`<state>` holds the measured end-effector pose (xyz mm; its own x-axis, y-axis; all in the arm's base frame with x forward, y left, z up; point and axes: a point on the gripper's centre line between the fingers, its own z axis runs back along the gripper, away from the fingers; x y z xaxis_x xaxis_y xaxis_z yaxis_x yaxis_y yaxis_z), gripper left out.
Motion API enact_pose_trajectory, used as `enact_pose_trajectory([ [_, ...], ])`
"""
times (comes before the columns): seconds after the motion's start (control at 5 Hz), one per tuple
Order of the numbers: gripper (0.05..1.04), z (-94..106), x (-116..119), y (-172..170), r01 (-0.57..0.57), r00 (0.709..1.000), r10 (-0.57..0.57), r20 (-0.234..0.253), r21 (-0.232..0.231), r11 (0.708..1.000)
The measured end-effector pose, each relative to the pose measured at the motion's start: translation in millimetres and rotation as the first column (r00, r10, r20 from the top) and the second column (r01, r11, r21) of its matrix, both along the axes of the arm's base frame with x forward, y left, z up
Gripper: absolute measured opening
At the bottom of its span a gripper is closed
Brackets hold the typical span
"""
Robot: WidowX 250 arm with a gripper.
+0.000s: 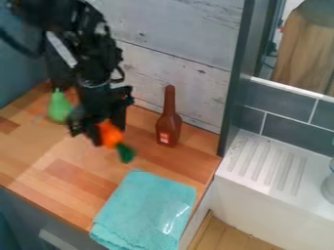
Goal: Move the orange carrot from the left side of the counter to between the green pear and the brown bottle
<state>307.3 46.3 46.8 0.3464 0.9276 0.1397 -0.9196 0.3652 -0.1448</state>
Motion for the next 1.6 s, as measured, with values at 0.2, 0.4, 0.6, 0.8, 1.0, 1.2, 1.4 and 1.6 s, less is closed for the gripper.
enact_pose_trajectory([
  [0.2, 0.592, -3.4, 26, -6, -0.014, 0.999, 0.016, 0.031, -0.054, 0.998],
  [0.4, 0.592, -4.8, 35, 3, -0.028, 0.999, 0.029, 0.015, -0.057, 0.998],
  [0.6, 0.593, -7.3, 34, 22, -0.075, 0.997, 0.074, -0.028, -0.048, 0.996],
  [0.8, 0.593, -6.8, 33, 37, -0.070, 0.994, 0.067, -0.091, -0.030, 0.997],
  [1.0, 0.592, -13.1, 36, 50, -0.037, 0.992, 0.032, -0.123, -0.032, 0.999],
  [1.2, 0.593, -13.5, 45, 52, -0.026, 0.993, 0.021, -0.114, -0.043, 0.999],
  [1.4, 0.593, -19.7, 52, 51, -0.022, 0.994, 0.015, -0.111, -0.064, 0.998],
  [1.6, 0.593, -25.7, 58, 47, -0.022, 0.995, 0.012, -0.103, -0.099, 0.995],
])
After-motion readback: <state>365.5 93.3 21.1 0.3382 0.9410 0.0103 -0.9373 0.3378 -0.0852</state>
